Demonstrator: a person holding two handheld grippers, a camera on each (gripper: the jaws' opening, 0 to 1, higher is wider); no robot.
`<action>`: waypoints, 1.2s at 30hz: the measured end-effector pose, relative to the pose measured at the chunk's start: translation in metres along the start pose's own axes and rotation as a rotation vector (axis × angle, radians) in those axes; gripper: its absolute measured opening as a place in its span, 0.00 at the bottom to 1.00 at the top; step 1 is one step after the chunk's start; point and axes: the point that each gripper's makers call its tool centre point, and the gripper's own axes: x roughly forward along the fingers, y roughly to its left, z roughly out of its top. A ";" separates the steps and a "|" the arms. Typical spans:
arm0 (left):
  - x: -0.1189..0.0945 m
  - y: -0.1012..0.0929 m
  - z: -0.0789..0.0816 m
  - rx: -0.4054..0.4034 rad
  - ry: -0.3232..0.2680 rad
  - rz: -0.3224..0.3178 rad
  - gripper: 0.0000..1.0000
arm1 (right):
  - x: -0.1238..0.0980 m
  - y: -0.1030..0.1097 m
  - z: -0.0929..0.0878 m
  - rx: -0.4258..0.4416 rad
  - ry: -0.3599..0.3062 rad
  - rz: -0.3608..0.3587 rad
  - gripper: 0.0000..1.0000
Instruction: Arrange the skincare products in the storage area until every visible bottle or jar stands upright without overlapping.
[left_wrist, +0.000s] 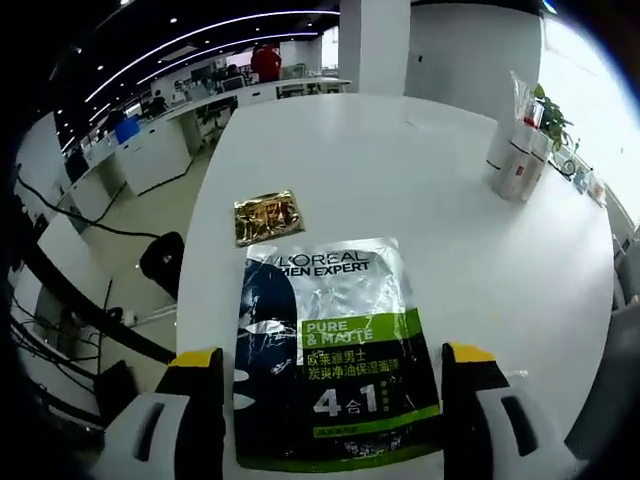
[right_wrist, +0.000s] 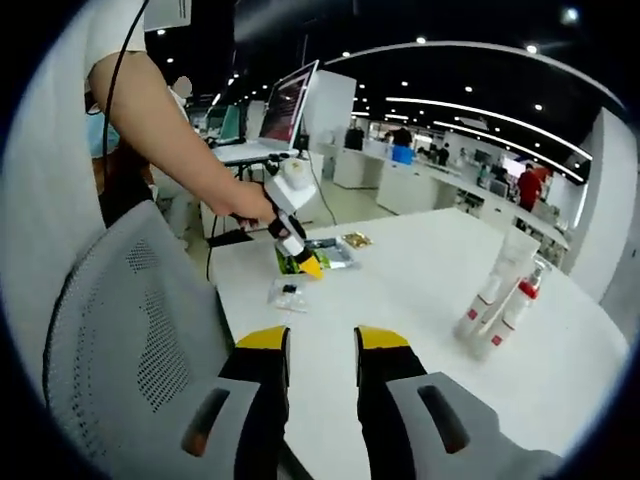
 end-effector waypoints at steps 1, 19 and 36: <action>0.002 -0.002 -0.004 -0.009 0.013 -0.009 0.78 | 0.000 0.000 0.000 -0.001 0.000 0.001 0.23; 0.001 -0.028 0.003 -0.007 -0.032 -0.056 0.24 | 0.001 0.009 -0.005 -0.077 0.035 0.019 0.22; -0.105 -0.136 0.033 -0.126 -0.238 -0.319 0.10 | 0.005 0.026 -0.005 0.058 0.050 0.116 0.17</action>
